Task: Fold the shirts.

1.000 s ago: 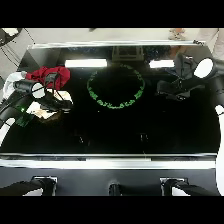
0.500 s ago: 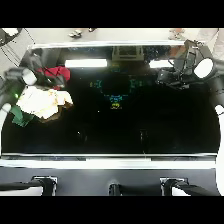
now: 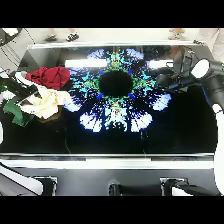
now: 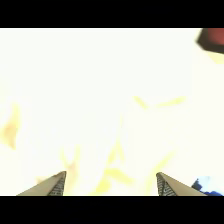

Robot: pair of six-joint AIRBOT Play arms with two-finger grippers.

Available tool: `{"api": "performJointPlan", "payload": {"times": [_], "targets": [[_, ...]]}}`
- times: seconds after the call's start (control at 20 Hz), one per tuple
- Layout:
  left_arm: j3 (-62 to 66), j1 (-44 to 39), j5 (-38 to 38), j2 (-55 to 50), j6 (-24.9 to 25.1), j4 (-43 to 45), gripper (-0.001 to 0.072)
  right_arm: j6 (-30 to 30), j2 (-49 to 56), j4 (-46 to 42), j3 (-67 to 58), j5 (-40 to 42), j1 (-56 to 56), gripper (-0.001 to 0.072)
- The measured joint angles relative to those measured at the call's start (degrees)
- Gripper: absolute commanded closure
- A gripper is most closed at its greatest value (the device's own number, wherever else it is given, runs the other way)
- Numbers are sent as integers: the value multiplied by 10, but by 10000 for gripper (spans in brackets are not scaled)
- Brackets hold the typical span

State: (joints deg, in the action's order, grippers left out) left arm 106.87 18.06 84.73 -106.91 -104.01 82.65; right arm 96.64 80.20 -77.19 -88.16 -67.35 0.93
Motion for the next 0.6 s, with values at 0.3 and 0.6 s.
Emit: {"api": "performJointPlan", "payload": {"times": [0.3,0.6], "targets": [[1,1,-6,-56,42,-23,294,-2,5,2,0,-21,0,87],[4,1,10,-67,84,-31,680,-2,5,13,0,-56,0,95]]}}
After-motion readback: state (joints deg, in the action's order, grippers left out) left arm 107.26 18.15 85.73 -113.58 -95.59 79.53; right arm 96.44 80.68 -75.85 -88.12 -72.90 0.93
